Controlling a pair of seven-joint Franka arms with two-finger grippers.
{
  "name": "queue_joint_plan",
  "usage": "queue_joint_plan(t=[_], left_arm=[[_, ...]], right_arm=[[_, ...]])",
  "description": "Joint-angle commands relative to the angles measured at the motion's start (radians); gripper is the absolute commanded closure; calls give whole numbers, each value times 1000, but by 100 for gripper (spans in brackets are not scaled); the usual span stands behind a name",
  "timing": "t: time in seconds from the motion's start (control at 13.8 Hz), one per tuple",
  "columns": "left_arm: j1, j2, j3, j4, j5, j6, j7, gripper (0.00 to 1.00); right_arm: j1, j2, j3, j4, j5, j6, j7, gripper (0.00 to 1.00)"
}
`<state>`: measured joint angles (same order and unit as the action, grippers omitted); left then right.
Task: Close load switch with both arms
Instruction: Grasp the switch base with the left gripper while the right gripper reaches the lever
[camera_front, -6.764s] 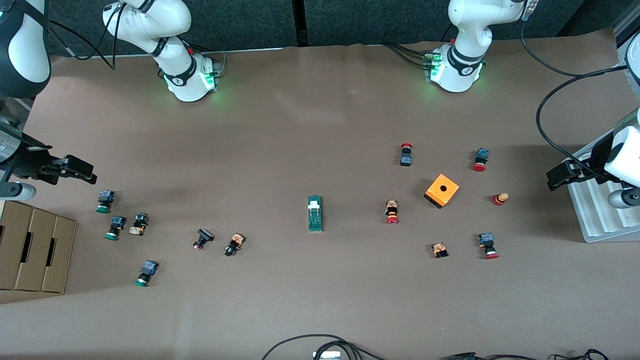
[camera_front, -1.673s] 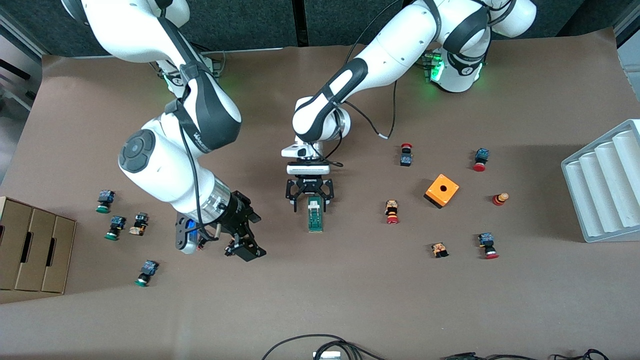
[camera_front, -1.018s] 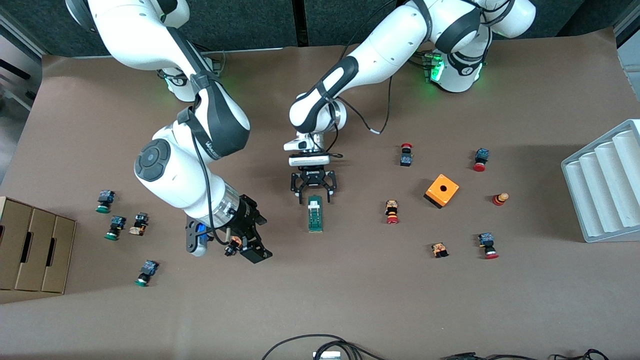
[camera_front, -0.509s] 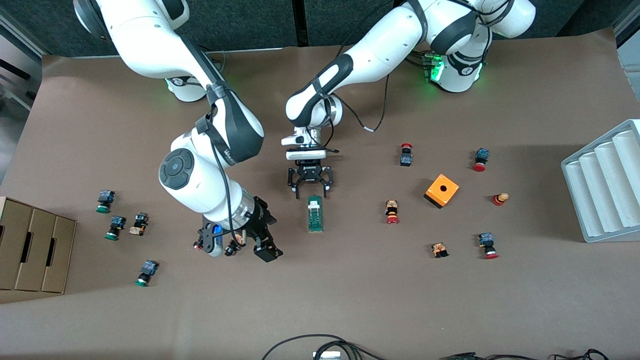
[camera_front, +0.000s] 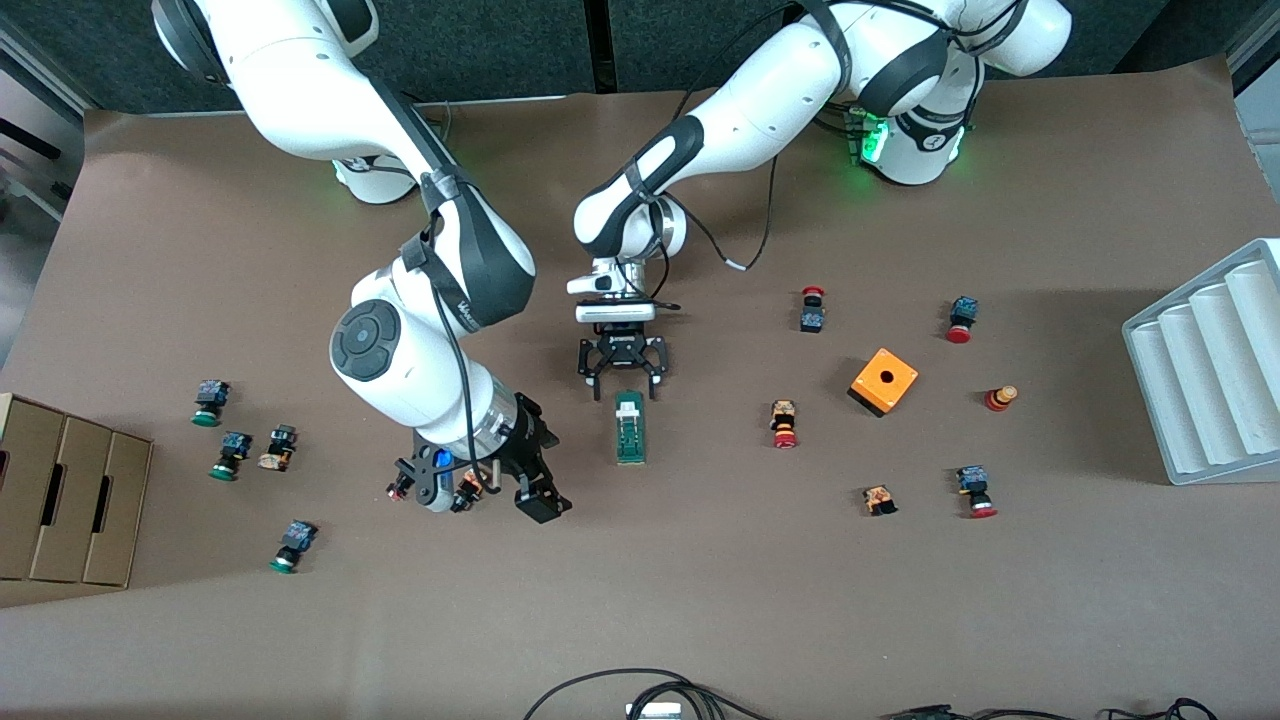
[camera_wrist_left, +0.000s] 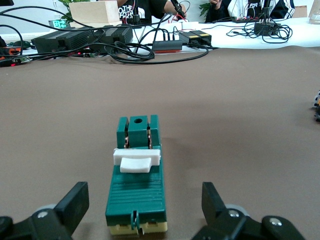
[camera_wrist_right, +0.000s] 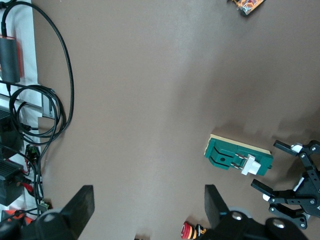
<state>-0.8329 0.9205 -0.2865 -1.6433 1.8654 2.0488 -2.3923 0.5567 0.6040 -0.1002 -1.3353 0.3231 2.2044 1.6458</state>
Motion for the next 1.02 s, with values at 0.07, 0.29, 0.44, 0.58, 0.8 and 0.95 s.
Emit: queue_joint_plan(t=[0.07, 0.29, 0.44, 0.58, 0.8, 0.95], left_arm=[[0, 34, -2, 30, 34, -12, -19, 1], [0, 40, -2, 31, 34, -12, -18, 2], [0, 38, -2, 36, 34, -12, -11, 12], [0, 40, -3, 37, 31, -15, -11, 28], [0, 41, -3, 37, 32, -15, -13, 39], [-2, 41, -3, 37, 31, -15, -13, 43]], right_arm=[[23, 34, -15, 33, 14, 12, 16, 2], [34, 46, -15, 33, 11, 26, 43, 2], [45, 54, -15, 33, -4, 28, 57, 2], [52, 54, -15, 27, -7, 26, 72, 2], [75, 62, -15, 19, -9, 25, 106, 2], [81, 66, -15, -2, -12, 26, 134, 2]])
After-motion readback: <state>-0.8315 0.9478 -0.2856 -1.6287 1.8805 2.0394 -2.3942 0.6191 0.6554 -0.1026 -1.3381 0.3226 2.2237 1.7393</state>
